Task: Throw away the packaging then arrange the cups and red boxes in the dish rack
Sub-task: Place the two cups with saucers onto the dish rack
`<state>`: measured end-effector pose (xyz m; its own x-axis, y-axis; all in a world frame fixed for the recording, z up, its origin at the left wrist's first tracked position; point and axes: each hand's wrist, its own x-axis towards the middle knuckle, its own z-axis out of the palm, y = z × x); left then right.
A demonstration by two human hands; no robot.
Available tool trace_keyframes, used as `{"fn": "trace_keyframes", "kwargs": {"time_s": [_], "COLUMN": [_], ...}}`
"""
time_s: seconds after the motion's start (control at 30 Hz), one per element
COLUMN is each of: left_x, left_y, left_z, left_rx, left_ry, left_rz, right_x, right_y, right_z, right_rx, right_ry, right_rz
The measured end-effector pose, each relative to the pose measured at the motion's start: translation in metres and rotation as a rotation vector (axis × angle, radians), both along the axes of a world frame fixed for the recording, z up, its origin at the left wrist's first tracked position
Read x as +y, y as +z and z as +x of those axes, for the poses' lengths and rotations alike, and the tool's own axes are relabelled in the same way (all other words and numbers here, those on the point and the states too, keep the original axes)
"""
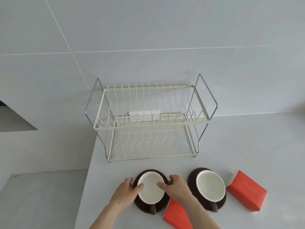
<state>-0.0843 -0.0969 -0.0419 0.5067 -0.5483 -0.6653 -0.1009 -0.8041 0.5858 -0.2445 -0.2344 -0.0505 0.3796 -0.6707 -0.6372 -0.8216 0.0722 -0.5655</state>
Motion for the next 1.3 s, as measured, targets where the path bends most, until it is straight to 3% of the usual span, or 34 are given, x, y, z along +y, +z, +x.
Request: {"fn": "trace_keyframes", "kwargs": {"time_s": [0.17,0.63,1.3], "left_x": [0.002,0.011,-0.027], "left_y": [-0.002,-0.006,0.069], "left_z": [0.001,0.01,0.065], "left_rx": [0.034,0.059,-0.069], "left_ry": [0.01,0.049,0.119], "left_rz": [0.084,0.02,-0.185], "right_x": [0.001,-0.002,-0.047], "right_y": [-0.001,-0.001,0.056], "right_z": [0.0,0.002,0.063], "right_rx": [0.005,-0.024,-0.198], "right_ry": [-0.006,-0.051,-0.046], "right_rz": [0.012,-0.027,-0.13]}}
